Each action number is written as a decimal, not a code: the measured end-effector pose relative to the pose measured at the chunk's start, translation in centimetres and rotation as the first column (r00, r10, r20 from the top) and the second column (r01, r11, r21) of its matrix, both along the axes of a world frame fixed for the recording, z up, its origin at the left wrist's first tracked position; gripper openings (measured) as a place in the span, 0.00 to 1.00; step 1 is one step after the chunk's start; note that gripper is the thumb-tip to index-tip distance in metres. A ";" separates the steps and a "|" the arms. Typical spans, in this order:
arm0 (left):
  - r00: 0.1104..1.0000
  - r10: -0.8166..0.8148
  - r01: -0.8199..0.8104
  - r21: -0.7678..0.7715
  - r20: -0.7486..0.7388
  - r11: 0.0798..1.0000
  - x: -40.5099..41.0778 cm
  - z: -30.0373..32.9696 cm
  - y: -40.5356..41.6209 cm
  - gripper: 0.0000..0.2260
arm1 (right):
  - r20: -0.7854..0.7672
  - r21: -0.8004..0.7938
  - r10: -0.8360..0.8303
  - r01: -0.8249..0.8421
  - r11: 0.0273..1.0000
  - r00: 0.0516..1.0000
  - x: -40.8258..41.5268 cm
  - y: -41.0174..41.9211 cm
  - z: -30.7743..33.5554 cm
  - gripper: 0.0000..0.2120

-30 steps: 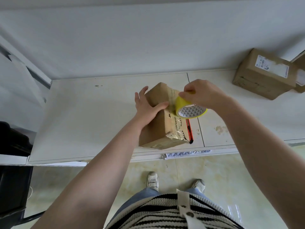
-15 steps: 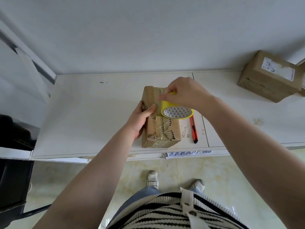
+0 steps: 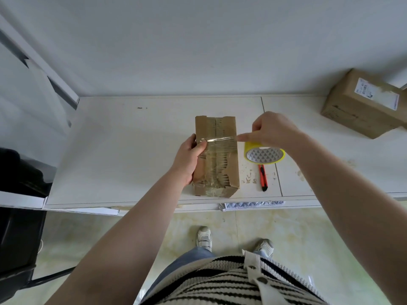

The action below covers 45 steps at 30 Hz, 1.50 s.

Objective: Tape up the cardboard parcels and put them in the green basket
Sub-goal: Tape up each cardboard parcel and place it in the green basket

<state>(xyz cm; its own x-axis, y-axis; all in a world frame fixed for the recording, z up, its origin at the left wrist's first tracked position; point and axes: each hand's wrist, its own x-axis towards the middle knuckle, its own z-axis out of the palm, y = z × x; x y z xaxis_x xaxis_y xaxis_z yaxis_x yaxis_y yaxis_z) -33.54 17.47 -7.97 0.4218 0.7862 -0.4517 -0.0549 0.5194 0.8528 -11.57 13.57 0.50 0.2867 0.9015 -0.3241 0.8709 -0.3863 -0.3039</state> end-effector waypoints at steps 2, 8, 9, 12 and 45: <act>1.000 -0.010 0.010 -0.024 0.019 1.000 -0.1 0.2 0.0 0.08 | -0.115 -0.023 -0.046 0.043 0.999 0.992 0.5 -0.5 -2.0 0.27; 0.999 -0.048 0.046 -0.115 -0.013 0.992 -0.1 1.0 0.7 0.18 | -0.306 -0.076 -0.121 0.103 0.992 0.944 1.0 -0.5 -5.1 0.25; 0.998 -0.039 0.031 -0.163 -0.044 0.986 0.1 1.3 0.9 0.23 | -0.307 -0.090 -0.116 0.092 0.992 0.945 1.1 -0.5 -5.1 0.25; 0.981 -0.094 0.056 -0.213 -0.171 0.975 1.5 2.1 1.3 0.34 | -0.300 -0.124 -0.109 0.075 0.989 0.948 1.4 -0.3 -5.1 0.25; 0.920 -0.164 0.157 -0.050 -0.355 0.986 0.4 1.9 0.6 0.56 | -0.432 -0.009 0.174 -0.197 0.980 0.885 0.5 1.3 2.0 0.17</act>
